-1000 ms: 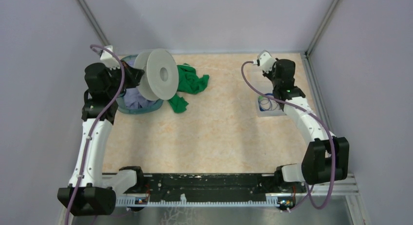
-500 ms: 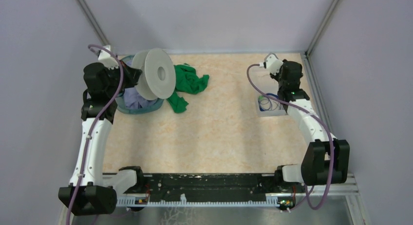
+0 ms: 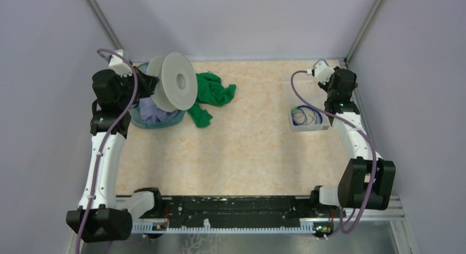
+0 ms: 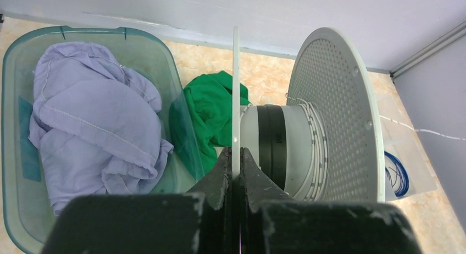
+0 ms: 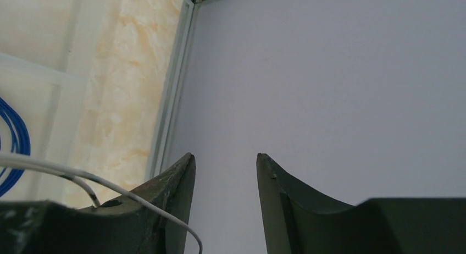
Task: Wrap the cables
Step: Wrap the cable around the cable reel.
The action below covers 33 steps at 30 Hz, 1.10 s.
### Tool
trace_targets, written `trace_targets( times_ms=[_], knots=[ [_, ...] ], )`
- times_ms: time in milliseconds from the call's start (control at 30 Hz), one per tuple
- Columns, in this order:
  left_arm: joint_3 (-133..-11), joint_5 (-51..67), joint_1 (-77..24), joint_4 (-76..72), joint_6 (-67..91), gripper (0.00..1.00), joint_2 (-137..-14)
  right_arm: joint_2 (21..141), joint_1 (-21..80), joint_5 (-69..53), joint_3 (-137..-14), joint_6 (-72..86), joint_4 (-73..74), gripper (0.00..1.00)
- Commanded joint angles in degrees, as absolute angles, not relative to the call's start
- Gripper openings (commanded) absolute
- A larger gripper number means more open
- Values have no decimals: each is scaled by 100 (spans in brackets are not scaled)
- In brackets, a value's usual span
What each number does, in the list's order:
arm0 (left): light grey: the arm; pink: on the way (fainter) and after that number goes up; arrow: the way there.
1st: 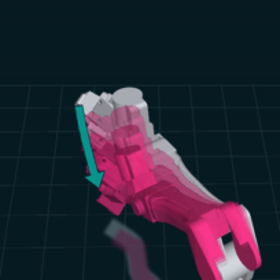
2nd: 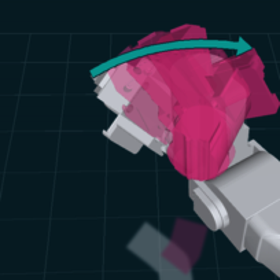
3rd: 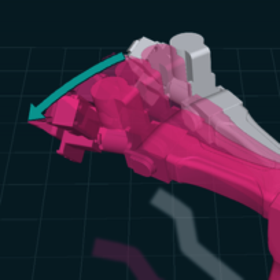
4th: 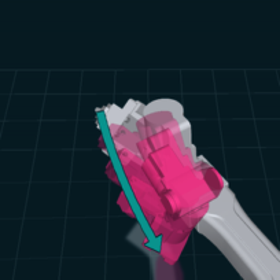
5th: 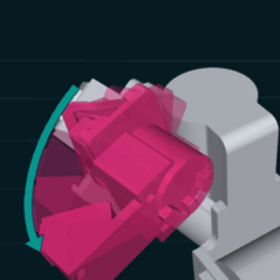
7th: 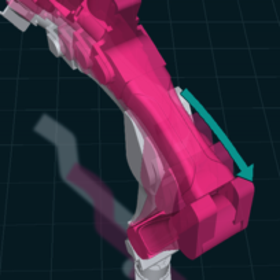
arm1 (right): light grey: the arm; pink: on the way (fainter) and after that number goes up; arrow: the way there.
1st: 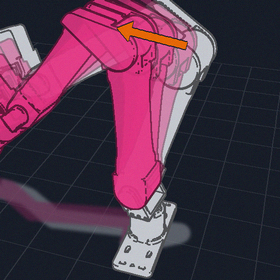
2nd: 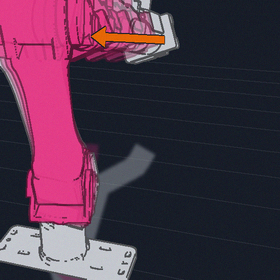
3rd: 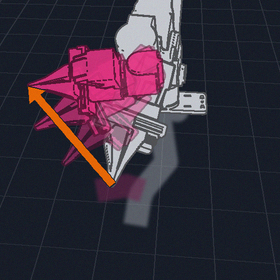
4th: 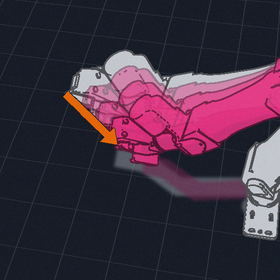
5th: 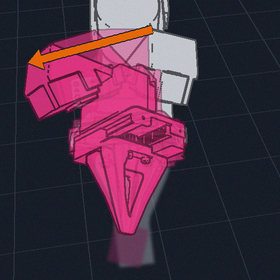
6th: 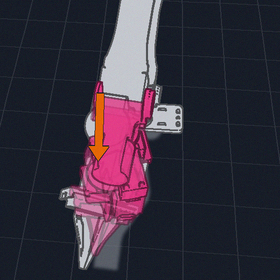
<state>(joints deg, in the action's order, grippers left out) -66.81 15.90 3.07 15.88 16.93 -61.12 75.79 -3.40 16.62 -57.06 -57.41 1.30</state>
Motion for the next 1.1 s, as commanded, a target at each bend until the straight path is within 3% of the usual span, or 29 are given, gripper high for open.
trace_targets(
  times_ms=[0, 1067],
  knots=[
    [-6945, 1571, 371, 1183, 1742, 0, -6081, 7358, -660, 1526, -5810, -5862, -123, 46],
    [-7123, 1436, 674, 1115, 1639, 0, -6284, 7244, -3176, 164, -5920, -6031, 174, 49]
  ],
)
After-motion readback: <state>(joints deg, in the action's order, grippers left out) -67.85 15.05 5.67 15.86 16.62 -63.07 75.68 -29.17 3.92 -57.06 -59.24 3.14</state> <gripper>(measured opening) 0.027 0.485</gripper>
